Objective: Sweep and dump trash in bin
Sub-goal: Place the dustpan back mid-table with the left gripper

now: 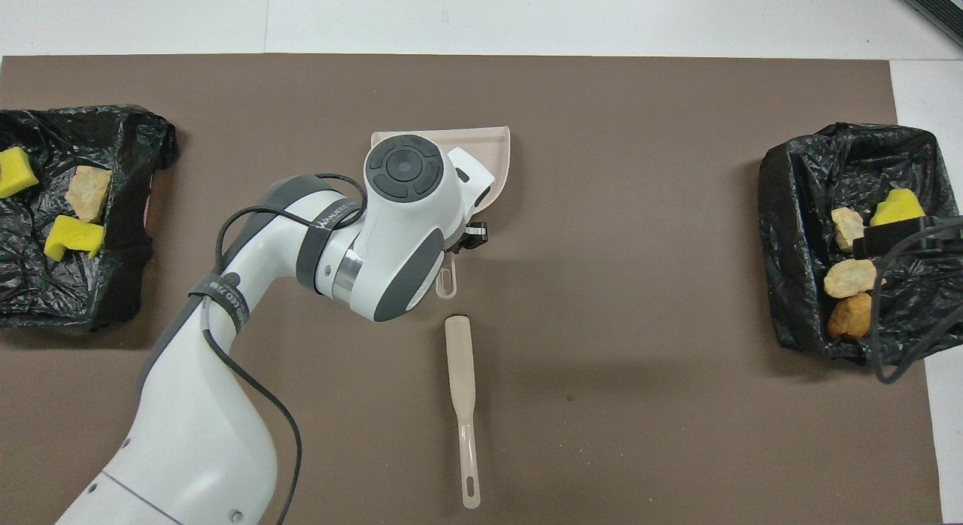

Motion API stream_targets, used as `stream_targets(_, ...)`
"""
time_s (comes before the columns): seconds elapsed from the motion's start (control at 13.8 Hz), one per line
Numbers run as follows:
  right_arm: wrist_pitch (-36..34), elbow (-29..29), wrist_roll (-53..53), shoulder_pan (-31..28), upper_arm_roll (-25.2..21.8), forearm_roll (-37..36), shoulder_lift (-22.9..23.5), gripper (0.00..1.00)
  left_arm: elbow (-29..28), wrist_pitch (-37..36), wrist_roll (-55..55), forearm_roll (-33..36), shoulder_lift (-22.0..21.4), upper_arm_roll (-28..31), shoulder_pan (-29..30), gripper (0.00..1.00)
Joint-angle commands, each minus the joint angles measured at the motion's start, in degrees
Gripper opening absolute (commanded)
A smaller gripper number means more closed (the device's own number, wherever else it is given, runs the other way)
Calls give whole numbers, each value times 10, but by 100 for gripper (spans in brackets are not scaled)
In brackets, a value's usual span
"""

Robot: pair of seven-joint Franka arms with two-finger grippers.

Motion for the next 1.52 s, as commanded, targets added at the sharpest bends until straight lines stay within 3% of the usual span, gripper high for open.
stream_targets(0.0, -6, -1, 10, -11, 8, 9, -9, 100, 22, 3, -1, -7, 10, 11, -14, 0)
stream_targets(0.29, -5, -5, 10, -10, 10, 9, -14, 100, 16, -12, 2, -9, 2, 8, -16, 4)
stream_targets(0.36, -6, -5, 8, -9, 12, 8, -14, 100, 15, -19, 3, -9, 0, 7, -15, 12)
stream_targets(0.51, -6, -5, 8, -9, 12, 7, -14, 100, 14, -38, 7, -9, -13, 6, -15, 37)
stream_targets(0.65, -6, -5, 8, -9, 12, 7, -13, 100, 7, -54, 35, -8, -33, 7, -14, 45)
stream_targets(1.02, -6, -5, 7, -9, 13, 7, -14, 100, -14, -168, 113, 4, -116, 15, 6, 56)
stream_targets(1.23, -7, -5, 6, -9, 14, 7, -14, 100, -36, -197, 180, 9, -202, 20, 55, 65)
stream_targets(1.45, -7, -4, 7, -9, 14, 7, -14, 100, -32, -261, 288, 37, -270, 21, 118, 100)
